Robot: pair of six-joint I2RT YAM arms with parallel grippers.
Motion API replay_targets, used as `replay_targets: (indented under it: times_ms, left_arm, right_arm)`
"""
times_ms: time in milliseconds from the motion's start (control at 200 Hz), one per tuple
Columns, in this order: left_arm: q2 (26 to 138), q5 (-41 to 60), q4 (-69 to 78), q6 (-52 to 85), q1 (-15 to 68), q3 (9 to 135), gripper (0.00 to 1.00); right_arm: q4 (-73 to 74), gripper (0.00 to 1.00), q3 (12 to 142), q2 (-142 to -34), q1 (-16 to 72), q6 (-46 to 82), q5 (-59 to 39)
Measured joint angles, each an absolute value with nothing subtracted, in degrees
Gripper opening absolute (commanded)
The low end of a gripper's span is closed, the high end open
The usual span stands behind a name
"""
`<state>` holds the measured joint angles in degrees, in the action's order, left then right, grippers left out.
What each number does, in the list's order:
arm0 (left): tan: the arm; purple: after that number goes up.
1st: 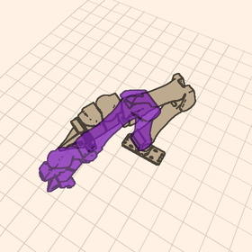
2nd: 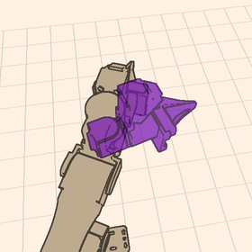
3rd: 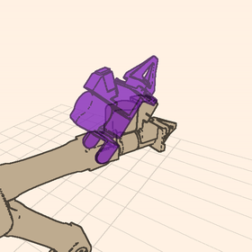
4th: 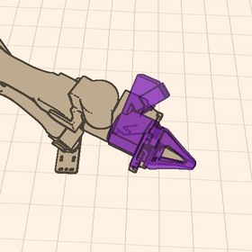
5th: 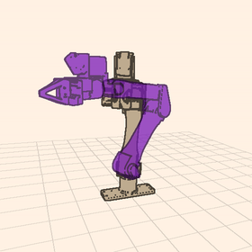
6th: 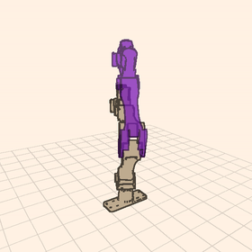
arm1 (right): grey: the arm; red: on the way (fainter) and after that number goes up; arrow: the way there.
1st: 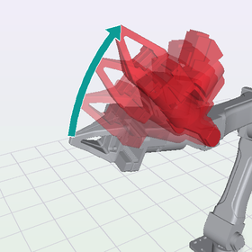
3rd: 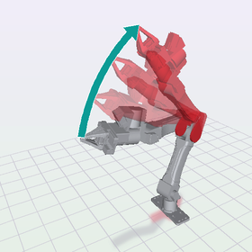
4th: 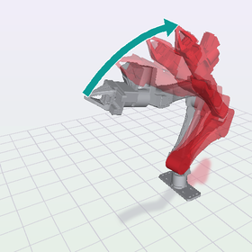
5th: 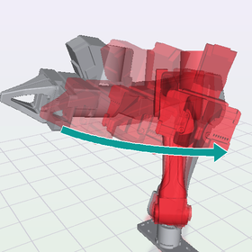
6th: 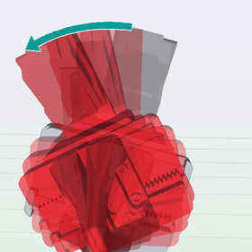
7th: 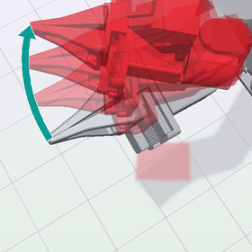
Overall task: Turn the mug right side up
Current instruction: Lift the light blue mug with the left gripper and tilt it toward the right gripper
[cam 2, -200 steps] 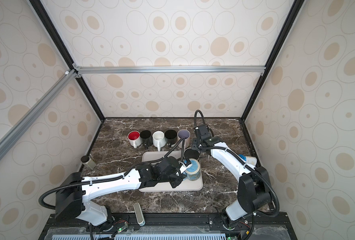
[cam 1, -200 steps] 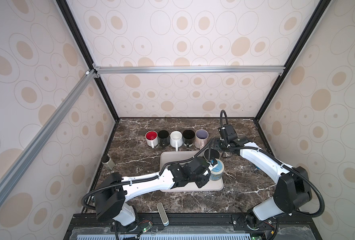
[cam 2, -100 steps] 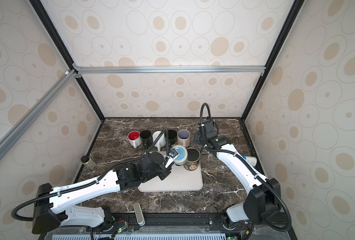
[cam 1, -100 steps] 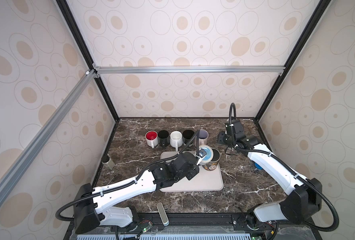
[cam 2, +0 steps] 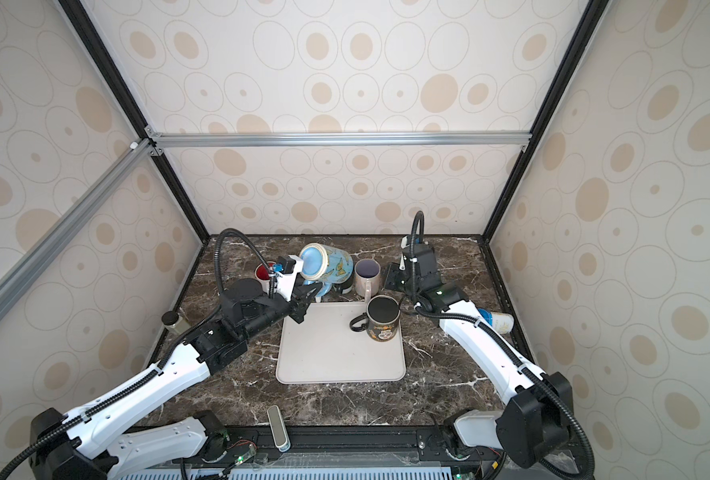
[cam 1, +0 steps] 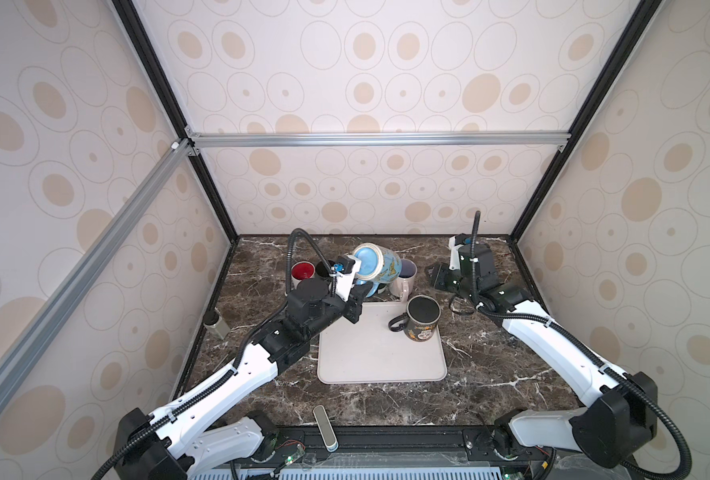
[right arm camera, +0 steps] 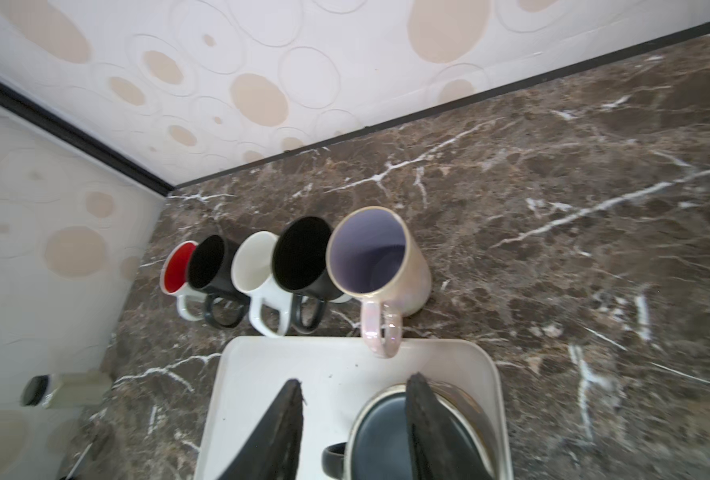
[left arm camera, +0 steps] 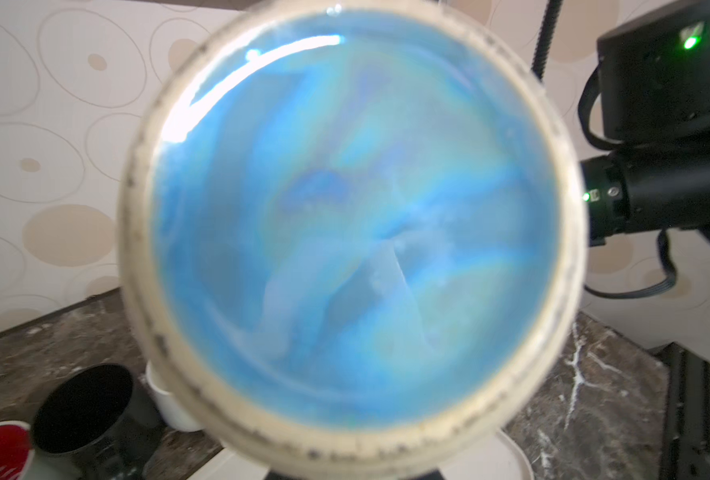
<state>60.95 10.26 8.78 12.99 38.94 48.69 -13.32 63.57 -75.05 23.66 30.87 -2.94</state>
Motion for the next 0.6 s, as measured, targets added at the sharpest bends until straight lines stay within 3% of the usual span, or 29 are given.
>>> replay_targets:
  times_ms: [415,600]
  left_arm:
    - [62.96,33.63,48.88,46.22,21.74,36.53,0.0]
    - [70.48,38.15,68.6,60.8,18.87,35.68,0.0]
  right_arm:
    - [20.53,0.38,52.16,-77.97,23.86,44.23,-30.55]
    - [38.35,0.5,49.12,-82.83,24.71,53.45,-38.28]
